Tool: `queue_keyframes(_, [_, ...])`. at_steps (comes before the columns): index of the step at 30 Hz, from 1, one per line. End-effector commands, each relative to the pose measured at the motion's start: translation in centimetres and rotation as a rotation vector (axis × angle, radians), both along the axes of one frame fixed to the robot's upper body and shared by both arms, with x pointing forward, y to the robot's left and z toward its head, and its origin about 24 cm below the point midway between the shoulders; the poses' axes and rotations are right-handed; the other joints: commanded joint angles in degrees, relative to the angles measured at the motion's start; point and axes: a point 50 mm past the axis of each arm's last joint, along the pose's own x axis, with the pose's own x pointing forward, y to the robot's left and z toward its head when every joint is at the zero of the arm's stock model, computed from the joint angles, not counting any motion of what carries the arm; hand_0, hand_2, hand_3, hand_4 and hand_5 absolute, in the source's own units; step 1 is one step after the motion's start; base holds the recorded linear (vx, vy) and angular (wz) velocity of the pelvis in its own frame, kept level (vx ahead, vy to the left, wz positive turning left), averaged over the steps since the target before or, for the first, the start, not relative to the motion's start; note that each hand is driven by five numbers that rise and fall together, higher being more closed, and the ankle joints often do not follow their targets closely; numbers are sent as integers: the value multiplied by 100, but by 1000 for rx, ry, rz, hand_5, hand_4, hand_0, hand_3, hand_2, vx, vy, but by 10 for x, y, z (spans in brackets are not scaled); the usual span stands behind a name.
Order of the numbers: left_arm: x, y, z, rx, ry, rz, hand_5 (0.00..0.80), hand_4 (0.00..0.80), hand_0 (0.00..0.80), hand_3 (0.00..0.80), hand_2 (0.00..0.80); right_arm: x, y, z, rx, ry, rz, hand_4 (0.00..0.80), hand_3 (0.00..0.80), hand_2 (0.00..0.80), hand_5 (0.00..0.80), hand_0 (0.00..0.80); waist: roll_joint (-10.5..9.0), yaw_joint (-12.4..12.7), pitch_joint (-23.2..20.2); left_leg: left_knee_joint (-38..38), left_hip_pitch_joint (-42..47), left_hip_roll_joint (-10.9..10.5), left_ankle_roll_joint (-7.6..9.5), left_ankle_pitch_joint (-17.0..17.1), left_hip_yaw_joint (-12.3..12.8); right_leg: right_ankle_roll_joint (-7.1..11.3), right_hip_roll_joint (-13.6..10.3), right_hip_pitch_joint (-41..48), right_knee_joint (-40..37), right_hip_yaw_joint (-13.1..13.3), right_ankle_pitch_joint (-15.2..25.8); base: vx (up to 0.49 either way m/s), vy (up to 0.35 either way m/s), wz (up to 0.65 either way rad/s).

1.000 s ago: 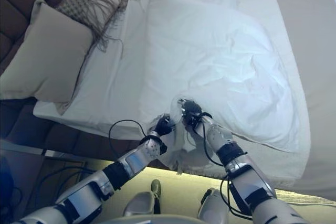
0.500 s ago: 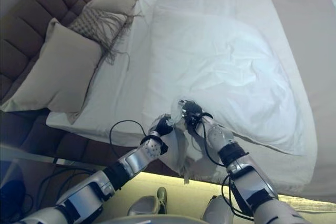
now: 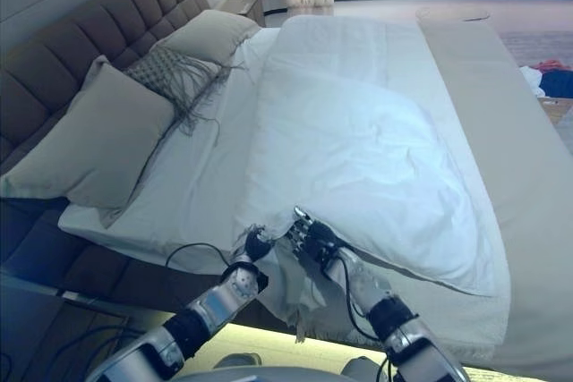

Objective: Make the bed neatly

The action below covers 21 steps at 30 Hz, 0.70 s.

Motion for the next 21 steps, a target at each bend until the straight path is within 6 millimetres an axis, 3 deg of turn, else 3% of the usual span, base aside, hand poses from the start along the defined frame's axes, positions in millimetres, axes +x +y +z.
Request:
queue_keyframes(1, [25, 32, 31, 61, -233, 79, 800, 800, 800, 800, 800, 0, 16, 22, 161, -138, 33, 0, 0, 0, 0, 0, -333, 73, 198, -364, 104, 87, -330, 257, 9, 880, -294, 1229, -2823, -189, 2455, 0, 0, 0])
queue_keyframes(5, [15, 77, 25, 84, -249, 243, 800, 800, 800, 800, 800, -35, -18, -8, 130, -69, 31, 0, 0, 0, 0, 0, -310, -153, 138, -424, 218, 115, -351, 284, 137, 899, -306, 1221, -2780, -101, 2447, 9, 16, 2])
queue_keyframes(11, [-4, 135, 13, 169, -229, 447, 800, 800, 800, 800, 800, -77, -59, -38, 158, 73, -40, 0, 0, 0, 0, 0, -341, -459, 1, -483, 408, 138, -390, 300, 226, 876, -288, 1265, -2644, -6, 2338, 48, 4, -2])
queue_keyframes(16, [-13, 168, 10, 230, -211, 569, 800, 800, 800, 800, 800, -95, -83, -51, 131, 154, -114, 0, 0, 0, 0, 0, -313, -649, -132, -572, 568, 90, -398, 291, 175, 853, -238, 1321, -2596, 86, 2256, 83, 15, -10])
queue_keyframes(21, [-32, 202, 3, 148, -158, 774, 800, 800, 800, 800, 800, -107, -109, -57, 76, 171, -186, 0, 0, 0, 0, 0, -218, -774, -263, -625, 632, 18, -388, 260, 128, 856, -233, 1329, -2602, 201, 2193, 74, 46, -4])
